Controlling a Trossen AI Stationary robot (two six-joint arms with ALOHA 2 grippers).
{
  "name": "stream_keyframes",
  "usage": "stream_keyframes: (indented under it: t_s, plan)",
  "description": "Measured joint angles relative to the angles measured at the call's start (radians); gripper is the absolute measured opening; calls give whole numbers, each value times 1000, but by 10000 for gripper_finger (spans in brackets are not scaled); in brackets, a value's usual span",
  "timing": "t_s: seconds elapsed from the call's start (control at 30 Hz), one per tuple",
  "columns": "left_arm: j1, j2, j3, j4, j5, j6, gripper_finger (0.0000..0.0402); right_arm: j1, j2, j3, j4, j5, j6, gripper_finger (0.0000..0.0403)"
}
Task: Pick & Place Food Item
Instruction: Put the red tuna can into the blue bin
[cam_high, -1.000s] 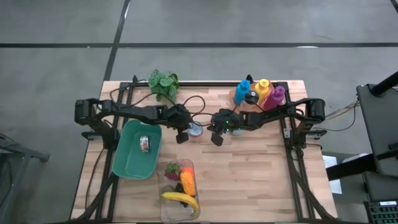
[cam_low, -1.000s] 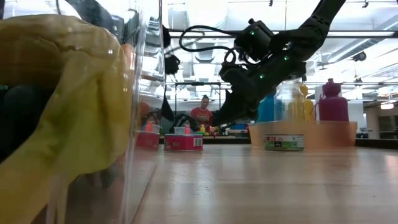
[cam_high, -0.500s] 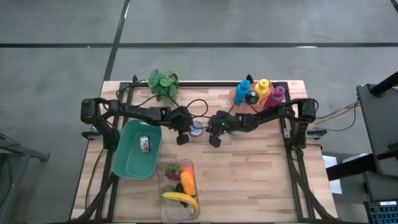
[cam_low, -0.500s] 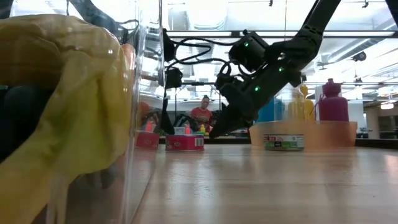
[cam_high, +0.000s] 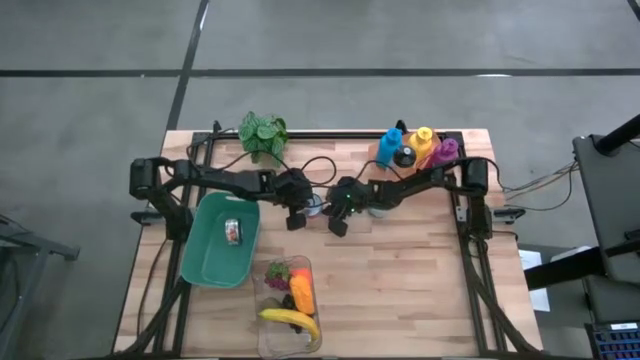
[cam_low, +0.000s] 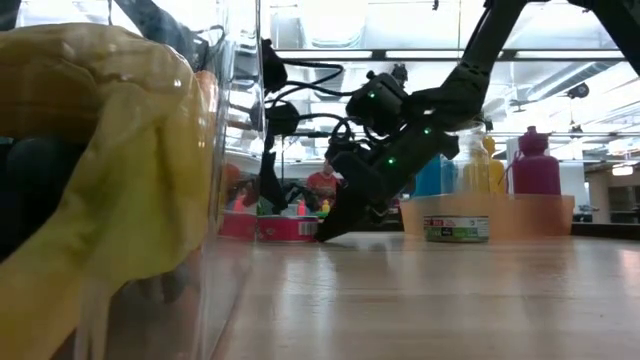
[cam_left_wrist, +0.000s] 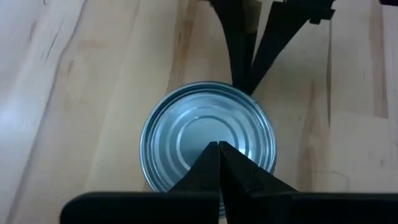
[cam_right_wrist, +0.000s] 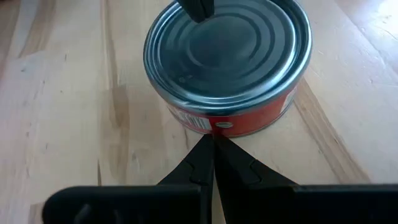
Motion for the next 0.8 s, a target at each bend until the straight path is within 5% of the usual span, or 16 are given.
stream_keyframes:
  t_s: [0.3, 0.8]
  plan:
    - [1, -5, 34, -134, -168, 44, 1, -3, -29, -11, -13, 2, -4, 12]
    - [0, -23, 35, -213, -163, 43, 1, -3, -30, -13, -16, 3, -4, 12]
